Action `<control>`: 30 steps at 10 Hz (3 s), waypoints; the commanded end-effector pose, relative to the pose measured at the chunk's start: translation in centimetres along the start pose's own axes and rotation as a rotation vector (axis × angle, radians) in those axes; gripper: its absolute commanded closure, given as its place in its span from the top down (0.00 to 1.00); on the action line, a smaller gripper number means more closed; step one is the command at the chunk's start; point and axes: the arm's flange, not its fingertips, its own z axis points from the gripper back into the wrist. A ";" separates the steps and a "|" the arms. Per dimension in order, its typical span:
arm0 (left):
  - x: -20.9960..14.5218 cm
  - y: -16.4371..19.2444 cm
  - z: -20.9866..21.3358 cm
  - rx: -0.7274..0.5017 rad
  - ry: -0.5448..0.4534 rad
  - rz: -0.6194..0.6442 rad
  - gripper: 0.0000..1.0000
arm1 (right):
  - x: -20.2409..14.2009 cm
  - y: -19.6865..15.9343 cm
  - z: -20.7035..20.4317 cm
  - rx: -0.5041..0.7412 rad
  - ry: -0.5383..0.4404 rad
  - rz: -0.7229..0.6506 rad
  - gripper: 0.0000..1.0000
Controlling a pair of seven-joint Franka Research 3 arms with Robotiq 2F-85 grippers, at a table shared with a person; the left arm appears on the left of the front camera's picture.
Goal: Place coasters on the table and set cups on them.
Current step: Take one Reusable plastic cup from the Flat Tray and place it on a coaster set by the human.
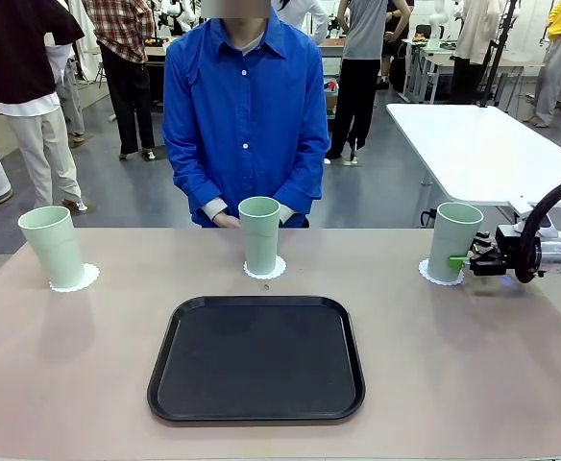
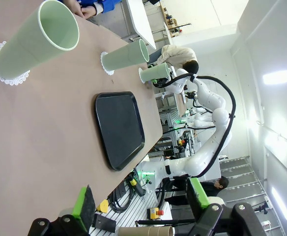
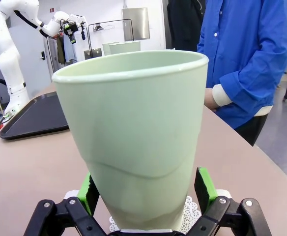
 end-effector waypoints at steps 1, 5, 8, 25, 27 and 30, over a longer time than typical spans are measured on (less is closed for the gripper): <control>-0.1 -0.1 0.2 -0.009 -0.001 -0.007 1.00 | 0.1 -0.9 0.7 0.027 0.007 -0.020 1.00; -0.1 -0.1 0.2 -0.009 -0.001 -0.007 1.00 | 0.2 -0.8 2.0 0.014 0.018 -0.019 1.00; -0.1 -0.1 0.2 -0.009 -0.001 -0.007 1.00 | 0.1 -0.7 2.8 0.012 0.022 -0.024 1.00; -0.1 -0.1 0.2 -0.009 -0.001 -0.007 1.00 | 15.9 13.1 4.4 -0.354 0.645 -0.196 1.00; -0.1 -0.1 0.2 -0.009 -0.001 -0.007 1.00 | 19.8 16.5 3.0 -0.417 0.764 -0.187 1.00; -0.1 -0.1 0.2 -0.009 -0.001 -0.007 1.00 | 25.3 20.7 -0.7 -0.539 0.894 -0.176 1.00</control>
